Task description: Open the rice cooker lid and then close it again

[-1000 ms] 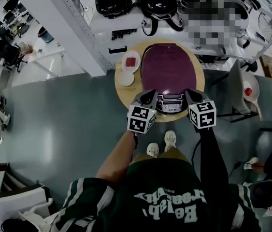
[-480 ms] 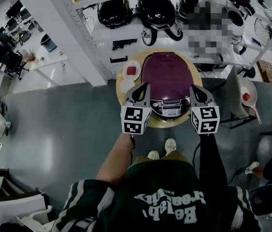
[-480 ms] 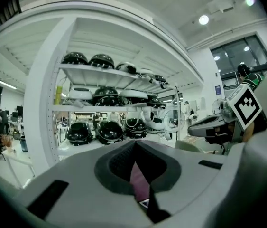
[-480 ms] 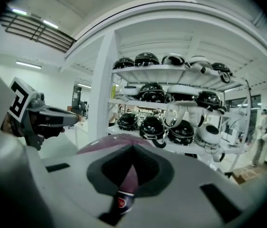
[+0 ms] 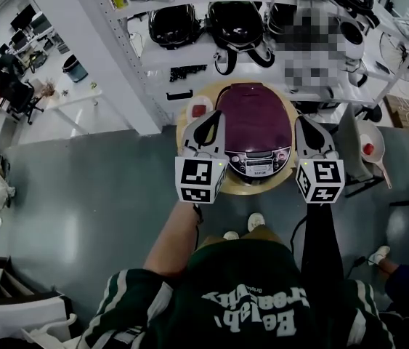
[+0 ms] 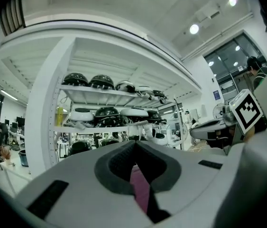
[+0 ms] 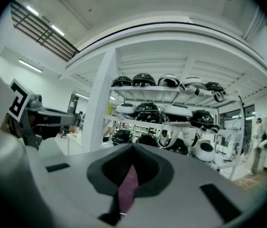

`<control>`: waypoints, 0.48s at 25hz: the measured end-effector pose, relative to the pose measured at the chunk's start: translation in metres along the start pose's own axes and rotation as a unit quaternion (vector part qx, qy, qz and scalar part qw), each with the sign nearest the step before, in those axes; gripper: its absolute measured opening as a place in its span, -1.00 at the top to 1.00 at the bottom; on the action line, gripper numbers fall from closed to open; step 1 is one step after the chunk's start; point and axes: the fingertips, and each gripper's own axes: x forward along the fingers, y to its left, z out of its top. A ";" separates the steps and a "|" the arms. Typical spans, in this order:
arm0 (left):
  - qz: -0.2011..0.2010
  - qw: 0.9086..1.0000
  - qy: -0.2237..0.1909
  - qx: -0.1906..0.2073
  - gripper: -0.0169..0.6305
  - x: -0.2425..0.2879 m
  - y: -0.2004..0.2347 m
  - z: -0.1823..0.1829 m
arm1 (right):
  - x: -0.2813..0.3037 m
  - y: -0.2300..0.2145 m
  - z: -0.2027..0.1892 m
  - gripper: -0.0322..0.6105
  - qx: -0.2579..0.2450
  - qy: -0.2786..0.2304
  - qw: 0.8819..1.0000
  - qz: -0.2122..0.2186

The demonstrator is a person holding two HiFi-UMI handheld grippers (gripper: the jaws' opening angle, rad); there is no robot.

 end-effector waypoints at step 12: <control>-0.011 1.000 -0.013 0.002 0.95 -0.007 0.002 0.009 | -0.006 0.003 -0.002 0.89 -0.020 0.004 1.000 -0.021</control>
